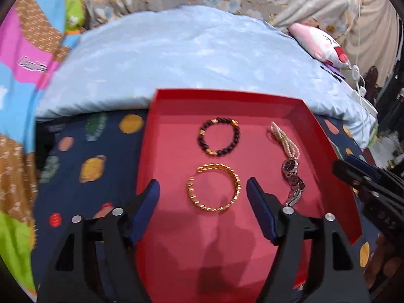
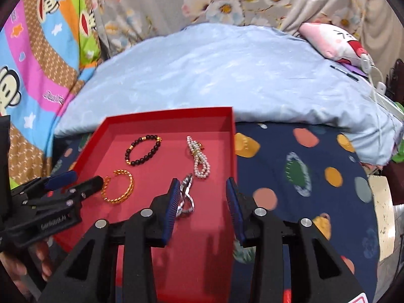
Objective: Organize jewelry
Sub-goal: 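Lower the gold bangle and silver bracelet into the red tray and open both tools, then withdraw both tools from the tray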
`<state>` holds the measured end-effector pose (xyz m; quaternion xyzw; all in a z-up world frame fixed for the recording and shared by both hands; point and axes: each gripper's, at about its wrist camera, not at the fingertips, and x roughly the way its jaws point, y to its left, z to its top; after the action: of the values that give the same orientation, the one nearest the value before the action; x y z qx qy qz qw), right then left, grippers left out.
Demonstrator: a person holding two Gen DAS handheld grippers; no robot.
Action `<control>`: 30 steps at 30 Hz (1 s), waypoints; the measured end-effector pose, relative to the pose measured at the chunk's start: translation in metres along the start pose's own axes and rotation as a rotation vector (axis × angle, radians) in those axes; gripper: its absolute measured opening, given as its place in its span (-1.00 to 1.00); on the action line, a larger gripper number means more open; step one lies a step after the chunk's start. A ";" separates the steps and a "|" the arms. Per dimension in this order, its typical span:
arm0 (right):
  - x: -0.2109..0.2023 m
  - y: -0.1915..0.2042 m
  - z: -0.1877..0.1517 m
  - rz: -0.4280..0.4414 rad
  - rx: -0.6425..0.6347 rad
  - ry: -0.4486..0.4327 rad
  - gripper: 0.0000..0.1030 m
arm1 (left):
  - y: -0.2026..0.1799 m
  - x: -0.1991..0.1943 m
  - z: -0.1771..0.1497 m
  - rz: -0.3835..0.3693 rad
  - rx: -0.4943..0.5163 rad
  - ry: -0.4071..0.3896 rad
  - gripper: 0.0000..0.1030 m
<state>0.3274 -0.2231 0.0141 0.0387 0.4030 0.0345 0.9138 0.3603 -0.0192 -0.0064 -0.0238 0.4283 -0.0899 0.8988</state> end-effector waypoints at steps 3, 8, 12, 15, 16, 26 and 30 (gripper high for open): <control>-0.026 -0.002 -0.009 0.008 0.003 -0.017 -0.28 | 0.004 -0.028 -0.005 0.010 -0.009 -0.046 0.41; -0.071 -0.002 -0.037 0.041 0.012 -0.031 -0.28 | 0.012 -0.075 -0.027 0.007 -0.044 -0.068 0.42; -0.102 0.005 -0.065 0.062 0.010 -0.024 -0.28 | 0.015 -0.102 -0.055 0.018 -0.048 -0.068 0.42; -0.119 0.011 -0.087 0.072 0.007 -0.010 -0.28 | 0.011 -0.118 -0.081 0.023 -0.035 -0.048 0.42; -0.124 0.013 -0.096 0.080 0.011 -0.003 -0.28 | 0.009 -0.123 -0.089 0.019 -0.033 -0.042 0.42; -0.154 0.026 -0.165 0.119 0.039 0.072 -0.28 | -0.004 -0.156 -0.159 -0.007 -0.008 -0.012 0.42; -0.158 0.028 -0.186 0.127 0.050 0.102 -0.28 | -0.006 -0.157 -0.183 -0.006 -0.003 0.019 0.42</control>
<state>0.0827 -0.2021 0.0083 0.0852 0.4465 0.0842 0.8867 0.1209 0.0101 -0.0013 -0.0258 0.4369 -0.0922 0.8944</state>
